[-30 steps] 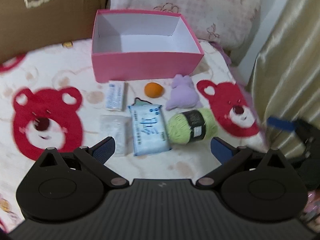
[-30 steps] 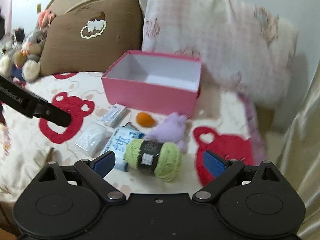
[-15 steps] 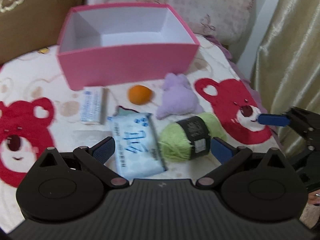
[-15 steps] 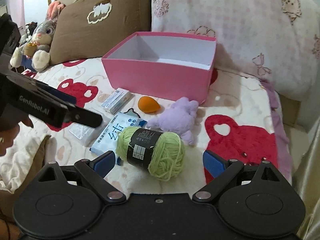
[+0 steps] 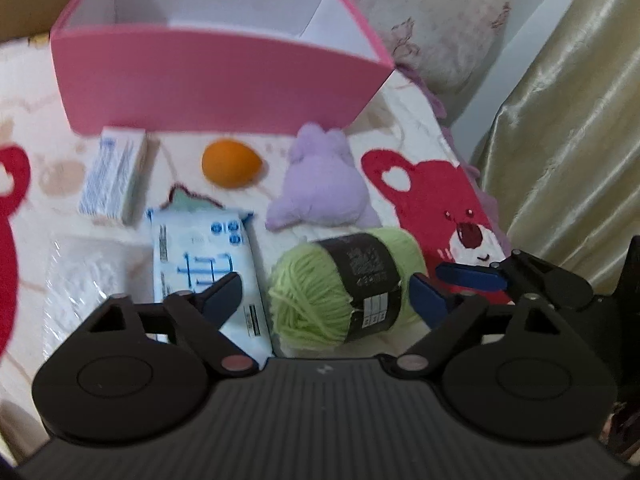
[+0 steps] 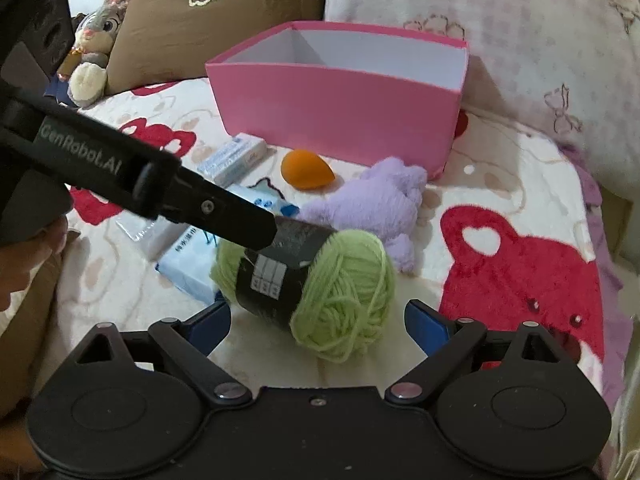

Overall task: Organize objects
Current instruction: 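Move the left tool to the green yarn ball and close on it, then lift the yarn ball with the left tool and carry it into the pink box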

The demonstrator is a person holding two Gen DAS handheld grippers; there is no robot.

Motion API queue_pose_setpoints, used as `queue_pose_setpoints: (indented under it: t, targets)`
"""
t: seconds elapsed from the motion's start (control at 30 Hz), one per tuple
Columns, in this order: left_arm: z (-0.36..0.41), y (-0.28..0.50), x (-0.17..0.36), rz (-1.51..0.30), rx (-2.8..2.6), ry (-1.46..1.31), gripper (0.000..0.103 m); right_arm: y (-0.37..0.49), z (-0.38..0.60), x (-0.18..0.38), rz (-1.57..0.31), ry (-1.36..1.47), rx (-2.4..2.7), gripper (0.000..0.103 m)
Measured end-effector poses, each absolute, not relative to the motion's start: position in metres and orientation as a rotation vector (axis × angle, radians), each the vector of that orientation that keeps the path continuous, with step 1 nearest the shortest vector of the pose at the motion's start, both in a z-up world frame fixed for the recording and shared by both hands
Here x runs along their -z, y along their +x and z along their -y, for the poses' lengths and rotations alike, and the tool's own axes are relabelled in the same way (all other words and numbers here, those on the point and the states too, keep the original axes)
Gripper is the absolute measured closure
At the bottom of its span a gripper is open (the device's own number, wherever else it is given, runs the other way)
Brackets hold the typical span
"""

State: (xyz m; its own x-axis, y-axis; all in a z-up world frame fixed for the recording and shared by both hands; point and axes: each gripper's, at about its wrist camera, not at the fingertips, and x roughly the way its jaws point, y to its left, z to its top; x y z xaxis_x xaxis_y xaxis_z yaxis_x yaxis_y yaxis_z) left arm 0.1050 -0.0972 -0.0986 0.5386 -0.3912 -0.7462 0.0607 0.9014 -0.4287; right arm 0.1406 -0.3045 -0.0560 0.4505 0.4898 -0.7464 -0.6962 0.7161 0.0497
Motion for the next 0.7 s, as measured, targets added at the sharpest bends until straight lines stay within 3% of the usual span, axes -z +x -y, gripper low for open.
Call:
queue_pose_setpoints:
  t: [0.1,0.2,0.53,0.7]
  targets:
    - [0.098,0.108,0.108,-0.989,0.276,-0.387,0.038,0.143,0.306,0.059,-0.805,-0.247,-0.742,0.013]
    - [0.100,0.109,0.115,-0.985,0.302,-0.400,0.044,0.147,0.304,0.063,-0.828,-0.232,-0.752,0.021]
    - [0.092,0.120,0.123,-0.958,0.311,-0.486,0.046,0.160,0.304,0.082,-0.899,-0.199,-0.708,0.023]
    - [0.092,0.124,0.125,-0.952,0.334,-0.506,0.047,0.155,0.297,0.079,-0.849,-0.225,-0.739,0.031]
